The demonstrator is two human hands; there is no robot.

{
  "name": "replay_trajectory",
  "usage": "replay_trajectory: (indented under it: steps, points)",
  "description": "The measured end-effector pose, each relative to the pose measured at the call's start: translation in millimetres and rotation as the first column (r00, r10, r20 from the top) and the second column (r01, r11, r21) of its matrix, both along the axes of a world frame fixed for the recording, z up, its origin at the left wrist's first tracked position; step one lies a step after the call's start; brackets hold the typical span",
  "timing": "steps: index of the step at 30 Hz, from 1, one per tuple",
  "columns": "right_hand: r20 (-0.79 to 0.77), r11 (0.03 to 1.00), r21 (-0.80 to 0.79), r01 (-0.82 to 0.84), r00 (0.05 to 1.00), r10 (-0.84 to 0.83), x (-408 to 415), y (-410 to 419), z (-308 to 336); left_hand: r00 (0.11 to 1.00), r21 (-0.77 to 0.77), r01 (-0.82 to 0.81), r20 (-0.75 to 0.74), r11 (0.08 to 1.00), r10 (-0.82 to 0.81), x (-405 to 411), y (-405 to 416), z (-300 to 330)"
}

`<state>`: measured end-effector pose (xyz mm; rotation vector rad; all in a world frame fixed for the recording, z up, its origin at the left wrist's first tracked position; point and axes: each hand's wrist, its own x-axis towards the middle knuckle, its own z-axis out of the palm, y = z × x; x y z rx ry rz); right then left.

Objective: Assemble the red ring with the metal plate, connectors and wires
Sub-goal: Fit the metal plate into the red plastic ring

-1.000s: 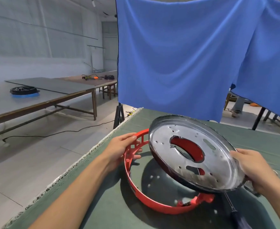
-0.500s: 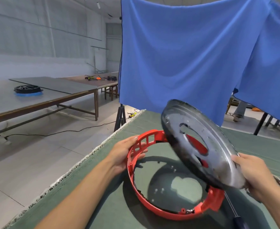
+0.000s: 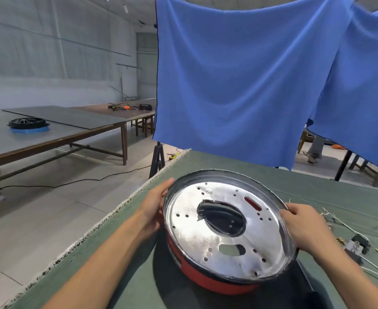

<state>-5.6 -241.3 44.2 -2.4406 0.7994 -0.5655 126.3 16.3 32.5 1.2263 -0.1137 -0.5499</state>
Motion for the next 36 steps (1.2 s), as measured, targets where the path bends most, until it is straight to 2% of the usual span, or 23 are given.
replay_trajectory:
  steps: [4,9,15,22,28,32,36]
  points:
    - [-0.043,0.999,0.022,-0.033,0.998,0.034,4.7,4.5,0.1,0.994,0.08,-0.047,0.098,0.996,0.039,-3.9,1.6,-1.4]
    - [0.003,0.997,0.027,0.067,0.998,-0.067,-0.2,-0.1,1.4,0.982,0.061,-0.046,0.184,0.997,0.034,-8.7,-3.5,-1.5]
    - [-0.065,0.997,0.012,0.07,0.995,-0.069,-3.3,-2.0,6.0,0.944,0.17,-0.204,0.294,0.964,0.148,-9.6,-10.3,-5.2]
    - [-0.148,0.999,0.037,0.015,0.989,-0.009,-6.8,0.4,16.8,0.95,0.135,-0.228,0.25,0.964,0.19,-13.6,-12.5,-2.6]
    - [-0.172,0.998,0.038,-0.04,0.984,0.046,-3.7,8.7,15.2,0.97,0.129,-0.207,0.156,0.97,0.187,-14.2,-0.9,1.1]
    - [-0.187,1.0,0.008,-0.022,0.982,0.023,-3.8,8.0,15.1,0.974,0.189,-0.153,0.193,0.97,0.116,-18.9,1.1,1.2]
    - [-0.184,0.999,-0.03,0.013,0.983,-0.019,-6.3,10.1,15.2,0.972,0.158,-0.144,0.208,0.977,0.11,-22.7,-5.0,-1.4]
